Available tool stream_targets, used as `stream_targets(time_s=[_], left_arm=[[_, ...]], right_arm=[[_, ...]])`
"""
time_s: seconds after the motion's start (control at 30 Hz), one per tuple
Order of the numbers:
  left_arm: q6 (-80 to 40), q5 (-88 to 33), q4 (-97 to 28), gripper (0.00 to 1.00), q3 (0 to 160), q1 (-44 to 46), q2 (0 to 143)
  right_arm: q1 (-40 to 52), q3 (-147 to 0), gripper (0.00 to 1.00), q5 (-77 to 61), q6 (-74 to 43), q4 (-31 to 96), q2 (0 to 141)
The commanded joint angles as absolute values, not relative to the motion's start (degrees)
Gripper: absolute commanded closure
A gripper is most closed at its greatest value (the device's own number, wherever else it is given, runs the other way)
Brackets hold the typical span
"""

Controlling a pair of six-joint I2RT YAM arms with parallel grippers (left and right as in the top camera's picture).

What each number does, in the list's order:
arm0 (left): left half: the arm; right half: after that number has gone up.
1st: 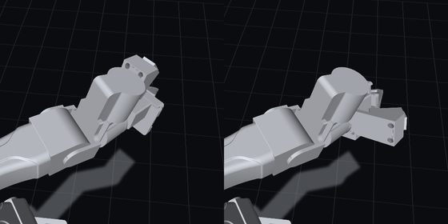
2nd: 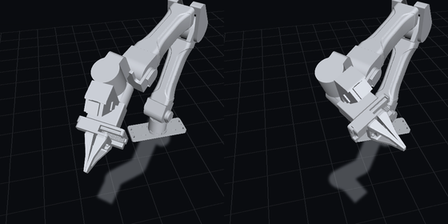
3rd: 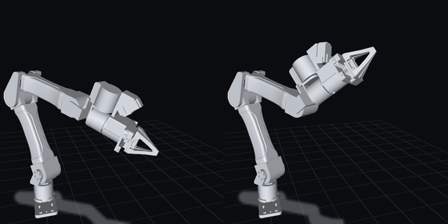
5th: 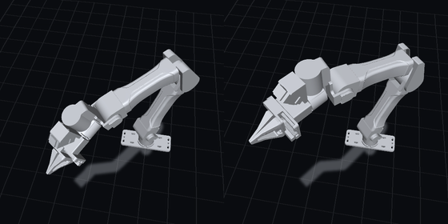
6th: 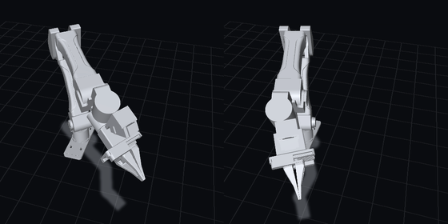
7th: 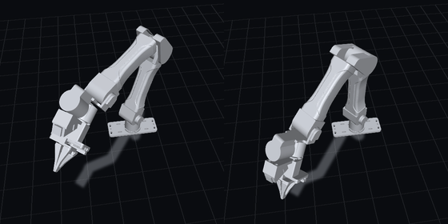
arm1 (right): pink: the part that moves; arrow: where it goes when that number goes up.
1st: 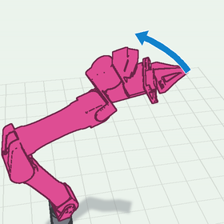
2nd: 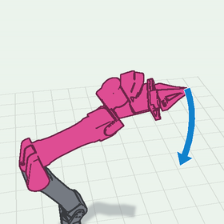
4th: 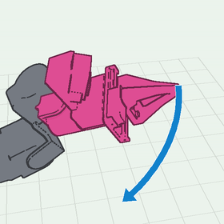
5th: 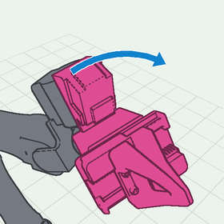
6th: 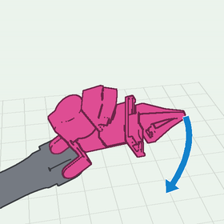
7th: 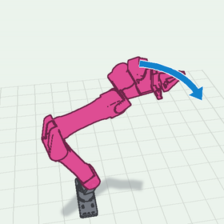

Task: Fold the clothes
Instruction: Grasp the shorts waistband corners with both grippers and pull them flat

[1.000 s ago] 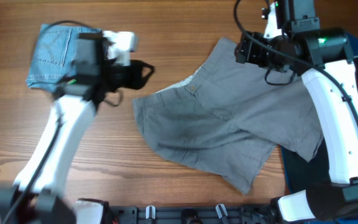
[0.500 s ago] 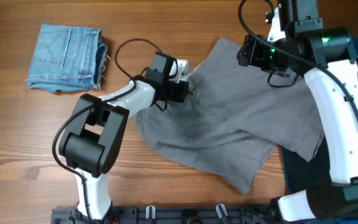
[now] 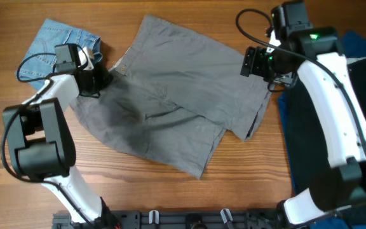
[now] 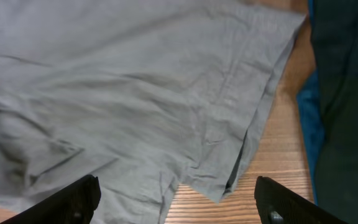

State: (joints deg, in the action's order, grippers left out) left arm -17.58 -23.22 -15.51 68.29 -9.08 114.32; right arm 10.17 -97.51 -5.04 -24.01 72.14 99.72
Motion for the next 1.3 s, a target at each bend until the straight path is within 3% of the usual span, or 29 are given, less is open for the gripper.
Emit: stream_targets(time_s=[0.0, 0.07, 0.1, 0.13, 0.2, 0.27, 0.43, 0.57, 0.67, 0.73, 0.8, 0.9, 1.07, 1.27], left_arm=[[-9.63, -25.65, -15.53, 0.74, 67.96, -3.68, 106.45], [-9.17, -23.64, -16.58, 0.66, 67.94, -1.19, 105.32], [-9.15, -22.33, -17.47, 0.65, 67.96, -0.03, 105.10], [-9.15, -20.88, -18.50, 0.68, 67.94, 0.84, 105.10], [-6.61, -19.20, -21.78, 0.77, 67.96, 2.52, 105.10], [-6.17, -19.00, -24.40, 0.80, 67.96, 3.36, 105.10], [-6.17, -19.00, -28.80, 0.75, 67.96, 4.32, 104.99], [-6.42, -19.25, -29.63, 0.73, 67.96, 4.40, 103.24], [-6.39, -19.42, -29.61, 0.69, 67.96, 5.04, 102.41], [-6.35, -19.40, -29.34, 0.66, 67.94, 5.17, 102.39], [-6.17, -18.72, -27.40, 0.62, 67.94, 5.15, 102.43], [-6.17, -17.39, -21.78, 0.61, 67.94, 5.15, 102.54], [-6.15, -16.38, -9.78, 0.84, 67.94, 5.15, 108.44], [-6.24, -10.11, -2.28, 0.88, 67.94, 2.92, 118.72]], right_arm=[[9.63, -96.62, 0.22, -1.87, -27.68, 69.30, 106.87], [8.69, -96.62, 0.49, -1.87, -28.75, 66.43, 111.22], [7.55, -96.62, 0.73, -1.89, -30.13, 64.88, 115.00], [6.52, -96.62, 0.86, -2.20, -30.70, 64.05, 117.64], [4.19, -96.62, 0.96, -4.71, -30.70, 62.33, 122.89], [2.13, -96.62, 0.96, -5.87, -32.95, 59.81, 127.17], [-0.03, -96.62, 0.96, -10.70, -42.76, 50.98, 133.21], [1.10, -96.64, 0.96, -23.24, -45.32, 16.91, 136.79], [0.89, -99.46, 0.96, -24.36, -42.70, 11.42, 135.68], [-0.38, -102.00, 0.89, -28.40, -36.25, 15.27, 132.99], [-1.61, -102.87, 0.77, -31.62, -28.27, 23.31, 127.39], [-1.83, -102.87, 0.71, -31.51, -18.92, 35.99, 120.03], [-1.32, -102.85, 0.69, -31.33, -15.03, 65.95, 112.97], [4.47, -100.12, 0.70, -23.59, -10.11, 78.98, 113.03]])
